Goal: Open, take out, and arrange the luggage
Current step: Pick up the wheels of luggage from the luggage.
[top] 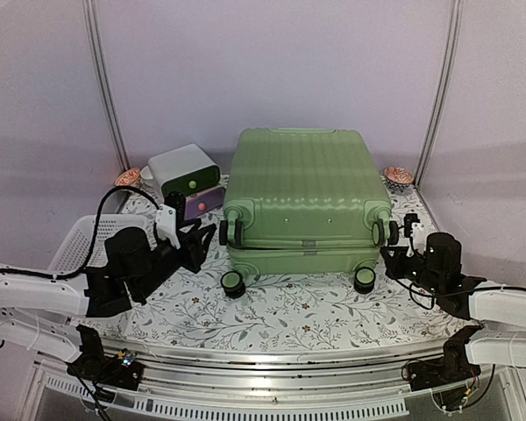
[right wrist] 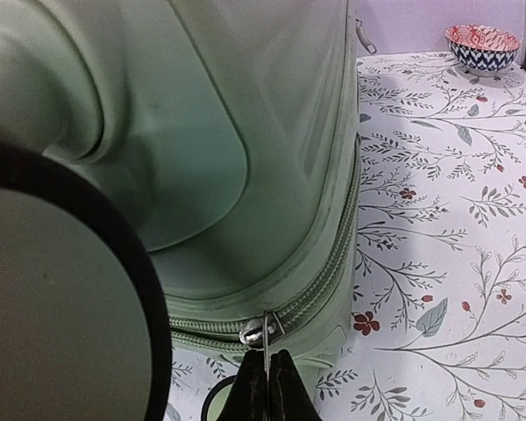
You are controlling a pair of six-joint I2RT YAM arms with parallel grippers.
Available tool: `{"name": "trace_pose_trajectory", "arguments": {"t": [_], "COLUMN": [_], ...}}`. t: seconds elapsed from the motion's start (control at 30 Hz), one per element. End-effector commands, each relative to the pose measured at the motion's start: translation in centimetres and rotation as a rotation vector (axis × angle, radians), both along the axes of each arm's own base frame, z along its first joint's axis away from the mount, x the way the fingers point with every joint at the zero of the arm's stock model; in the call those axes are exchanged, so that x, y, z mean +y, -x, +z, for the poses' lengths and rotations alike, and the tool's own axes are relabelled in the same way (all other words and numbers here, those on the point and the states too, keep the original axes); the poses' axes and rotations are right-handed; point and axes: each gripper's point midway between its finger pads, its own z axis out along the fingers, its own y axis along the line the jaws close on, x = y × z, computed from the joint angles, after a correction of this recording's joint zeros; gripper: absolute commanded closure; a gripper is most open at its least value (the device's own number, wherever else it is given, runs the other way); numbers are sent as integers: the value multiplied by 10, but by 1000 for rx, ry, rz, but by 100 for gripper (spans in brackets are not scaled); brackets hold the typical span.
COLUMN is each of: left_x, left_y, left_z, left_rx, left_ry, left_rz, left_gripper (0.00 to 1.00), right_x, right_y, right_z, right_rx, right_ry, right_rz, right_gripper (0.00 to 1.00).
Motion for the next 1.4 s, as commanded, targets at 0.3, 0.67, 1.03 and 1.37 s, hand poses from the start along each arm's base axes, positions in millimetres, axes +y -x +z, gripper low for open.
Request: {"name": "trace_pose_trajectory", "arguments": {"t": [0.3, 0.67, 1.03, 1.37], "left_x": [-13, -36, -55, -62], "left_y": [-7, -14, -37, -49], "left_z": [-14, -17, -25, -48], "left_rx": [94, 151, 245, 315], "left_ry": [-40, -107, -128, -212], "left_rz": [-34, -83, -74, -5], "left_gripper": [34, 3, 2, 6], "right_x": [-27, -23, -21, -21], "right_y": [-26, -25, -22, -23], "right_z": [9, 11, 12, 9], "right_rx": [18, 6, -1, 5], "right_ry": [2, 10, 5, 4], "right_rz": [-79, -48, -33, -34], "right_gripper": [97, 97, 97, 97]}}
